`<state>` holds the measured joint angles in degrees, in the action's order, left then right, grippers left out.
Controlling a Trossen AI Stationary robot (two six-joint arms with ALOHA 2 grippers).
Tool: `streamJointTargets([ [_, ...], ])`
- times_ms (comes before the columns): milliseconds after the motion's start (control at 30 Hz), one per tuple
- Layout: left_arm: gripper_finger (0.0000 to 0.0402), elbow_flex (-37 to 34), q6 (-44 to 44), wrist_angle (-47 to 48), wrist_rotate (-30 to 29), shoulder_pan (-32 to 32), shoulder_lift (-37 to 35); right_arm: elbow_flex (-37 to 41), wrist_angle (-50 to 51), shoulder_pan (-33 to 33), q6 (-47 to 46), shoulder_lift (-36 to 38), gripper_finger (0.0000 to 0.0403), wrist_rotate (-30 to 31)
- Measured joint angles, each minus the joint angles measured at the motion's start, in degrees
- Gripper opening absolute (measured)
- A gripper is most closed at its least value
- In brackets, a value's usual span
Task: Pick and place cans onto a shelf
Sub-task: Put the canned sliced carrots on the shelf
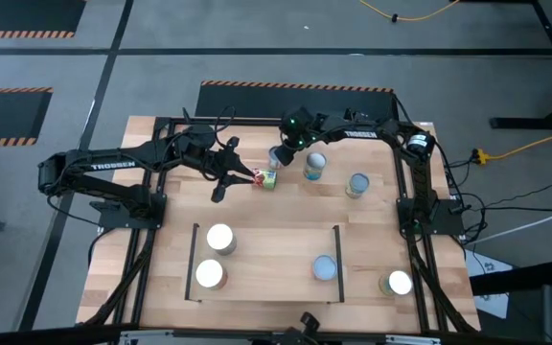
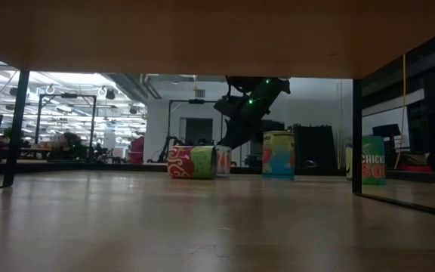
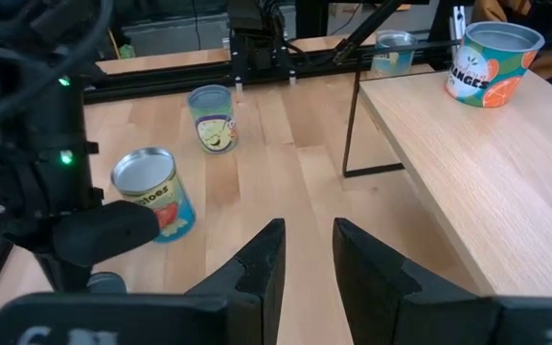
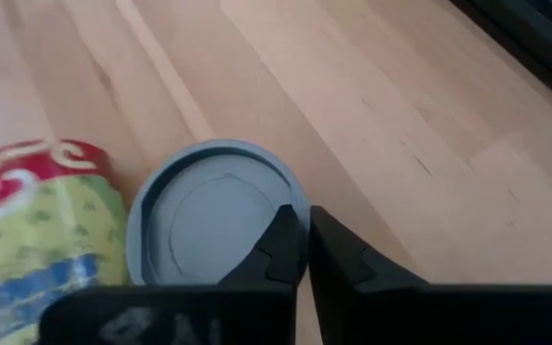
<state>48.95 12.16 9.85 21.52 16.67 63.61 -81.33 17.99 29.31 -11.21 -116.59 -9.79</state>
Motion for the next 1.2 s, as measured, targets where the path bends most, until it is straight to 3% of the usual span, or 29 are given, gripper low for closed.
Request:
streamJointTargets([
  [267, 0.0083, 0.0, 0.0, 0.0, 0.0, 0.0, 0.0, -11.5, 12.1, 0.0, 4.1, 0.3, 0.0013, -0.6],
  [733, 0.0083, 0.0, 0.0, 0.1, 0.0, 0.0, 0.0, -43.0, 46.3, -0.9, 8.7, 0.3, 0.0016, -7.1],
  [933, 0.0083, 0.0, 0.0, 0.1, 0.0, 0.0, 0.0, -53.0, 59.0, -3.2, 8.9, 0.4, 0.0016, -9.6],
  [1200, 0.0083, 0.0, 0.0, 0.6, 0.0, 0.0, 0.0, -52.2, 68.6, -9.8, 11.8, 3.2, 0.0016, -12.8],
])
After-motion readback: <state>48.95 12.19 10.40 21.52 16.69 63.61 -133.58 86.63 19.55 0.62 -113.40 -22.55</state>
